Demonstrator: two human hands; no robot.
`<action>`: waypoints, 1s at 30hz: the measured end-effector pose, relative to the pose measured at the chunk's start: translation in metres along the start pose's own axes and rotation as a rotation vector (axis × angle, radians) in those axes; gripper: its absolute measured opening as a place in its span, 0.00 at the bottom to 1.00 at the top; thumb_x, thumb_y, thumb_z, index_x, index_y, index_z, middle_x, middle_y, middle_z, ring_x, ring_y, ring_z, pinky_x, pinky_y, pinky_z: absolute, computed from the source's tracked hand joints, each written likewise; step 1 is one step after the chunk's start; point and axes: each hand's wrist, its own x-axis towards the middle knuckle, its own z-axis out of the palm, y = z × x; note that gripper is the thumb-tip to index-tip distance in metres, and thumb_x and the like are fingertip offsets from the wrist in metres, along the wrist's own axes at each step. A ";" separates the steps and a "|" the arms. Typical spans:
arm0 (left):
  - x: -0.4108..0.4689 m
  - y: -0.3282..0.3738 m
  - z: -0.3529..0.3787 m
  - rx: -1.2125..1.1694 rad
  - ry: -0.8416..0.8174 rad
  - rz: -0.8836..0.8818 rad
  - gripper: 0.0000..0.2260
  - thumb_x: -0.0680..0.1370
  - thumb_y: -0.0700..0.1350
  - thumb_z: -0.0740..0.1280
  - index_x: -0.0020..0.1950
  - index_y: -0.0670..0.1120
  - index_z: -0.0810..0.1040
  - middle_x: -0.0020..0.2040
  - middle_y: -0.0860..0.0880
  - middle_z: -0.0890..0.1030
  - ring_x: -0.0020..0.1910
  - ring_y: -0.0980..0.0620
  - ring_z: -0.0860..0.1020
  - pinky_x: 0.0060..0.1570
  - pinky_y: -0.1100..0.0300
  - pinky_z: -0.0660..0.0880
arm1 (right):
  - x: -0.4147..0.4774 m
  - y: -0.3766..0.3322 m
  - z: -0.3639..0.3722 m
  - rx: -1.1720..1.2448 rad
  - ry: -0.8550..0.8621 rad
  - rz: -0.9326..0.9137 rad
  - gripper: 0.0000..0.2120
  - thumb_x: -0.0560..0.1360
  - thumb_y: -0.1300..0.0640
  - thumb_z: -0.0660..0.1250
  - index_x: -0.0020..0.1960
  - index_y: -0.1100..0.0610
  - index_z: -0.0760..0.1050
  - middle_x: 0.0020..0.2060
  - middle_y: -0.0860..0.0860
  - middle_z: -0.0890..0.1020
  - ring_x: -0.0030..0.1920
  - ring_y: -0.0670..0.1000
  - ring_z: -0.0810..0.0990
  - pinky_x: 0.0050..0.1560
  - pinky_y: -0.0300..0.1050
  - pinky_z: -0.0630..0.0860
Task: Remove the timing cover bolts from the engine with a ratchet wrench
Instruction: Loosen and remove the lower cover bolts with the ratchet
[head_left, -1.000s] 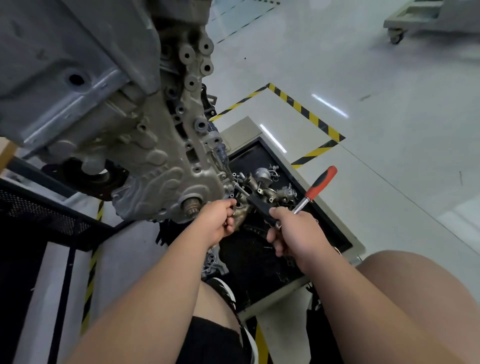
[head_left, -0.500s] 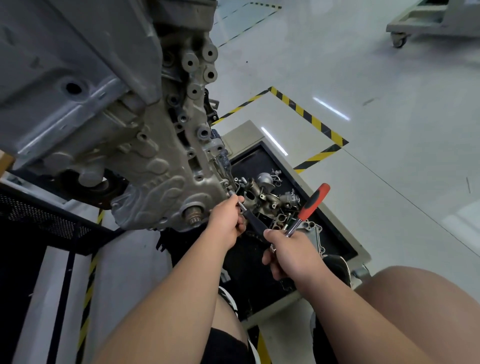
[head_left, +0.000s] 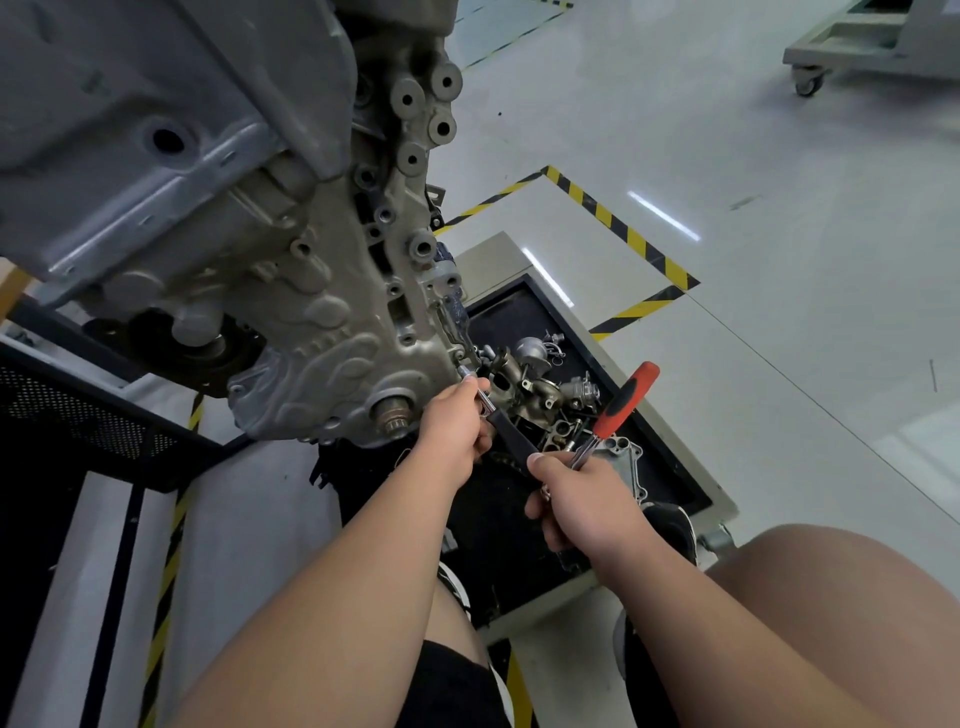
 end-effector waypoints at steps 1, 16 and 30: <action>0.000 0.000 0.000 0.003 -0.003 0.007 0.13 0.84 0.49 0.57 0.45 0.49 0.78 0.29 0.52 0.66 0.20 0.57 0.63 0.22 0.64 0.62 | 0.000 0.001 0.000 0.005 0.005 0.001 0.07 0.80 0.53 0.62 0.51 0.54 0.77 0.25 0.50 0.79 0.19 0.48 0.70 0.22 0.37 0.68; -0.002 0.004 0.001 0.033 -0.037 0.002 0.14 0.84 0.47 0.56 0.45 0.49 0.79 0.31 0.52 0.68 0.23 0.56 0.62 0.23 0.64 0.62 | 0.003 0.005 0.003 0.028 0.014 0.008 0.08 0.80 0.54 0.61 0.54 0.55 0.76 0.26 0.51 0.78 0.19 0.48 0.70 0.21 0.37 0.68; 0.002 0.003 -0.002 0.117 -0.024 0.060 0.14 0.84 0.48 0.56 0.45 0.50 0.79 0.35 0.51 0.71 0.21 0.57 0.65 0.23 0.64 0.64 | 0.004 0.014 0.008 -0.277 0.128 -0.205 0.14 0.79 0.51 0.60 0.42 0.60 0.76 0.26 0.47 0.78 0.24 0.45 0.72 0.30 0.41 0.69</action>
